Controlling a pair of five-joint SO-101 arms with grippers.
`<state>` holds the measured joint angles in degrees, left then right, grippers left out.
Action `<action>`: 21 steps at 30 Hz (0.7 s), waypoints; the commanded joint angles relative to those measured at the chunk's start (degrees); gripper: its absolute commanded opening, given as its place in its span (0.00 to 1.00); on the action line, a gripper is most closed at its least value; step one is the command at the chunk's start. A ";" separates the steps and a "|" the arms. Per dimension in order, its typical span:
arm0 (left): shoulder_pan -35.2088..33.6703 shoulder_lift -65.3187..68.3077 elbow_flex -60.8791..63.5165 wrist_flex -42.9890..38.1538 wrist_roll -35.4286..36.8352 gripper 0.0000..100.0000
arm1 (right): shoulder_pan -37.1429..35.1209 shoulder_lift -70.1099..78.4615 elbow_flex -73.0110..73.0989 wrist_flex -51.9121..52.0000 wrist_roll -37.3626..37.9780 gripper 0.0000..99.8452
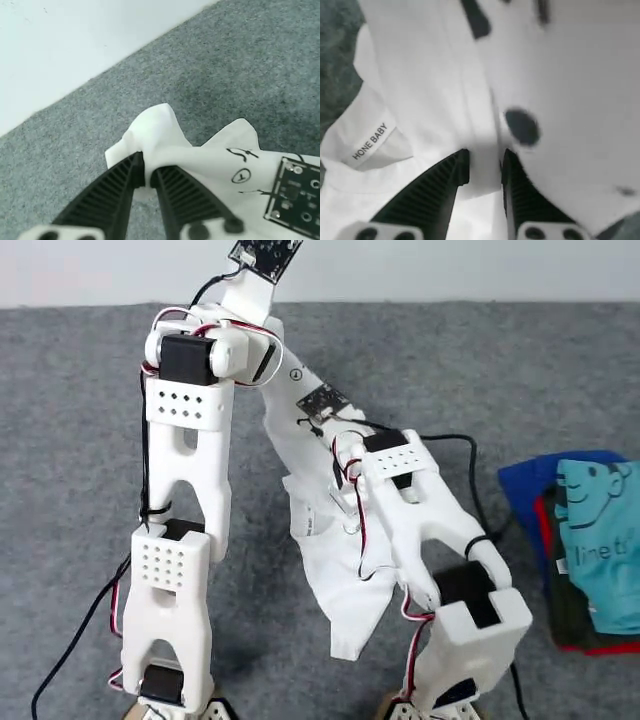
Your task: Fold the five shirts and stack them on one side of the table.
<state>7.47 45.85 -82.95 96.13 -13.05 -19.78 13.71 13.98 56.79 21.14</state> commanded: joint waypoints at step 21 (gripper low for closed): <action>-0.35 -0.53 -1.89 -1.05 0.35 0.01 | -2.15 -12.70 -14.95 12.97 4.84 0.01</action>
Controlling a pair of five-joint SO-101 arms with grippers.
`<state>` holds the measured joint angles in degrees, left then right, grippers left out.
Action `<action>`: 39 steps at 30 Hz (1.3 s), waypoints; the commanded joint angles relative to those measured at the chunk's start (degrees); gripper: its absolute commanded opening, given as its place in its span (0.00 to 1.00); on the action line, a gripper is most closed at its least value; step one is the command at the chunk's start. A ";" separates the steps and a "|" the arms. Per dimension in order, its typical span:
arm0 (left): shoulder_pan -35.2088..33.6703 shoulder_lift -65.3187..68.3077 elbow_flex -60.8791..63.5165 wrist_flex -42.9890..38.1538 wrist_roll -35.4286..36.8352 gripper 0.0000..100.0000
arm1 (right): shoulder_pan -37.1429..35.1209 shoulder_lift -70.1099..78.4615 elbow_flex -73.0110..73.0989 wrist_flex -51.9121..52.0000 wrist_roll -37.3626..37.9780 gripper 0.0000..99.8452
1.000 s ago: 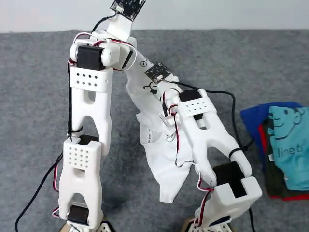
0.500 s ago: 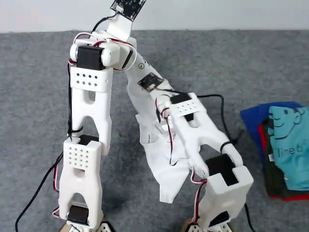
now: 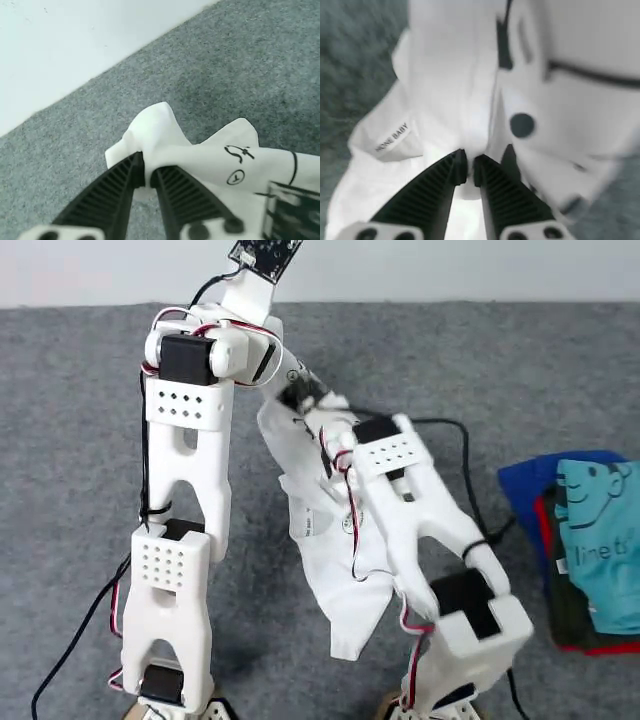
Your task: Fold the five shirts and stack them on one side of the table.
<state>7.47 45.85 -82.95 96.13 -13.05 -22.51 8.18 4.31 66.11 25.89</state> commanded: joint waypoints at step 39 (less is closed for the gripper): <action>-5.36 -36.04 5.58 4.57 6.42 0.01 | 22.11 -41.36 -50.73 23.78 -8.70 0.01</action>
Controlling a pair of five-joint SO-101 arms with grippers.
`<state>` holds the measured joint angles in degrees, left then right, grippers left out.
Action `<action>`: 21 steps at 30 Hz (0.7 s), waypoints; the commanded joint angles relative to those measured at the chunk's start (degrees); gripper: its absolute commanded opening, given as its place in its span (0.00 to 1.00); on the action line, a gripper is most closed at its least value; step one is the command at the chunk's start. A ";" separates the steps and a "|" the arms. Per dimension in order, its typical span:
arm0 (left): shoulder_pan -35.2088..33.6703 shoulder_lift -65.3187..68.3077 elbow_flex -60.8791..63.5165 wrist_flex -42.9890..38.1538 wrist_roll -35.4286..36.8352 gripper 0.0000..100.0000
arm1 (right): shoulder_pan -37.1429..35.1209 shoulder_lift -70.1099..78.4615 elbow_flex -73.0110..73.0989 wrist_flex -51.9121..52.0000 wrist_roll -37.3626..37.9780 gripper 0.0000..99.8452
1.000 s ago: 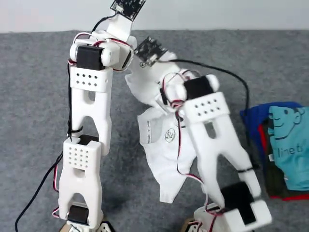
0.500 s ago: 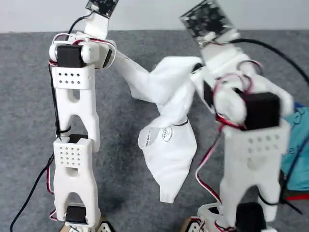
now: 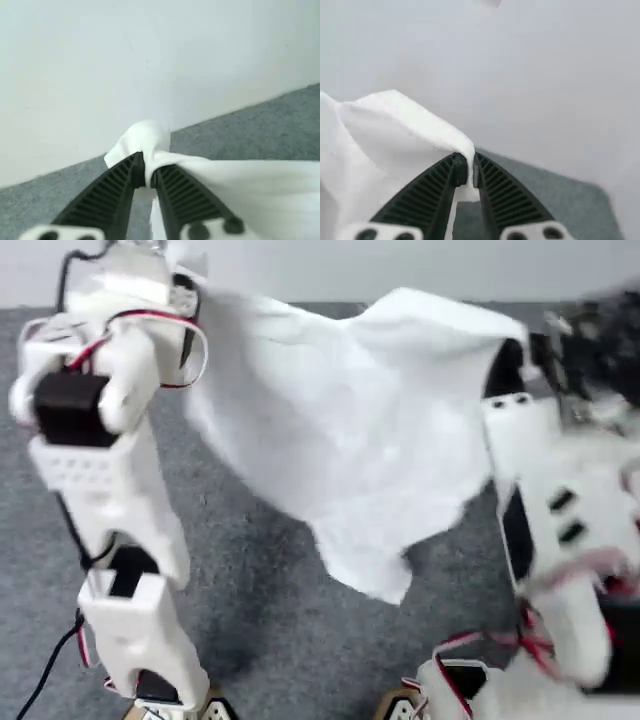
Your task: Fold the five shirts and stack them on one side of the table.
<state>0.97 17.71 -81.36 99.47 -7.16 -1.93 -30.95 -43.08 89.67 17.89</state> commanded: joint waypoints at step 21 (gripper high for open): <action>15.56 -50.37 49.45 -1.05 0.18 0.01 | 5.32 -9.19 -9.67 0.13 -0.53 0.01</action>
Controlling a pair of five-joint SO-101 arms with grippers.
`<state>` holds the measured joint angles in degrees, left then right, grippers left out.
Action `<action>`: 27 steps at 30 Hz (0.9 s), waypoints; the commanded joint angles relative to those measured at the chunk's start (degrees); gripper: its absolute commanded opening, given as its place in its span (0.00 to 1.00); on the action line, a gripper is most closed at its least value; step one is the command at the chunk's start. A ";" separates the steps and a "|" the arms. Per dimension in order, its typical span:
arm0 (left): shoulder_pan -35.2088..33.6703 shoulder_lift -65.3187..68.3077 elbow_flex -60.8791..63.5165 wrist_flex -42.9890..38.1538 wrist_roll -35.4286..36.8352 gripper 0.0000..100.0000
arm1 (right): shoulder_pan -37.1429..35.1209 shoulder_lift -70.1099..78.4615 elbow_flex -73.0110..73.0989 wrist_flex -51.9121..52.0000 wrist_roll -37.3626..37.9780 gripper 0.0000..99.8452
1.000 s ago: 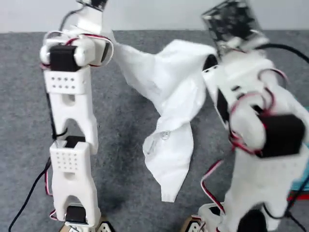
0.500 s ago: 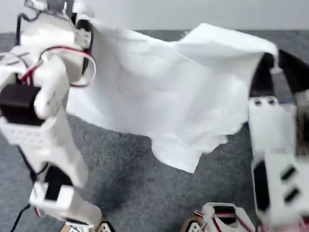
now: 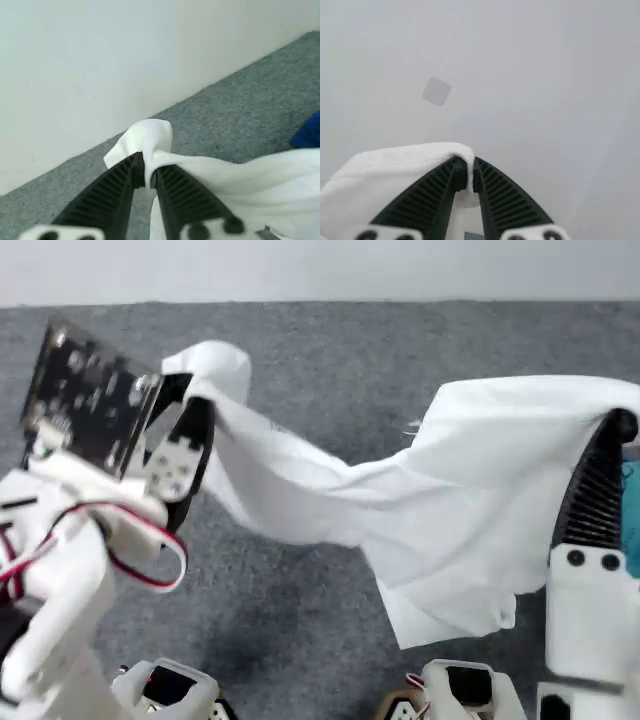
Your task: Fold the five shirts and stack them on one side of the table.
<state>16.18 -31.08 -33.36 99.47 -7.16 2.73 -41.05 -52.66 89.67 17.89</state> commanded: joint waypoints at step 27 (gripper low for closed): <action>-11.52 39.03 -12.70 -21.19 -1.67 0.01 | -10.15 40.48 -0.26 -10.77 -0.35 0.01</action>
<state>5.36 5.23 -40.75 78.11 -7.96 -7.30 -2.55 -52.40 81.67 17.71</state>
